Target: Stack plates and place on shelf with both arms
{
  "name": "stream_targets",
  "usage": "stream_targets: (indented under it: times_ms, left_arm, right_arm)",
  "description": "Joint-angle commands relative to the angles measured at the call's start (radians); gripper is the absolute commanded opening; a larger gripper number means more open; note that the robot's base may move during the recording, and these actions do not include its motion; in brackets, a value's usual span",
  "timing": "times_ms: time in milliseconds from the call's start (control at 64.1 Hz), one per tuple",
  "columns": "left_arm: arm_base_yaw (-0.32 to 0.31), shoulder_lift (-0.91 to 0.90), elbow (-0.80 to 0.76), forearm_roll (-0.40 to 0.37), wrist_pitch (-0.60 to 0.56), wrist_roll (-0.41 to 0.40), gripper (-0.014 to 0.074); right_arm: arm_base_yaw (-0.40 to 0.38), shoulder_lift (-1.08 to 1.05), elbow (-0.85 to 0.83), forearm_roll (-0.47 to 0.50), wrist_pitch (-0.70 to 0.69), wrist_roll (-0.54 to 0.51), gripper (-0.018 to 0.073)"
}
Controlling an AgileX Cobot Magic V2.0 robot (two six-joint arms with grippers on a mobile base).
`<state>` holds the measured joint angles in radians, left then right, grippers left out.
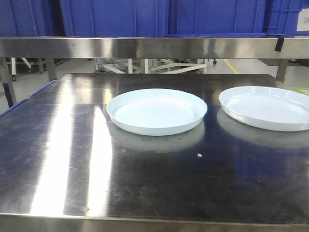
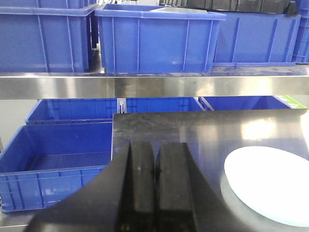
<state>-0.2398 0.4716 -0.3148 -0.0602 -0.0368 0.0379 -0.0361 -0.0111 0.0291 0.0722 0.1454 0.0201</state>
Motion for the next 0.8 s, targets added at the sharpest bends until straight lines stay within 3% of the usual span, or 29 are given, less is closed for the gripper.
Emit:
stream_targets:
  times_ms: [0, 187, 328, 468, 640, 780]
  left_arm:
    - [-0.007, 0.003, -0.035, -0.01, -0.09, -0.011, 0.0083]
    - [-0.007, 0.003, -0.035, -0.01, -0.09, -0.011, 0.0083]
    - [-0.007, 0.003, -0.035, -0.01, -0.09, -0.011, 0.0083]
    - [-0.007, 0.003, -0.035, -0.01, -0.09, -0.011, 0.0083]
    - [-0.007, 0.003, -0.035, -0.01, -0.09, -0.011, 0.0083]
    - [-0.007, 0.003, -0.035, -0.01, -0.09, -0.011, 0.0083]
  right_arm:
    - [-0.006, -0.019, 0.0, 0.0, -0.101, -0.002, 0.0051]
    - [-0.006, -0.019, -0.012, 0.021, -0.183, -0.001, 0.0053]
    - [-0.006, -0.003, -0.078, 0.1, -0.058, -0.001, 0.0055]
    - [-0.006, 0.093, -0.188, 0.099, 0.079, -0.002, 0.0055]
    - [-0.006, 0.333, -0.32, 0.092, 0.216, -0.002, 0.0055]
    - [-0.006, 0.533, -0.407, 0.092, 0.239, -0.002, 0.0055]
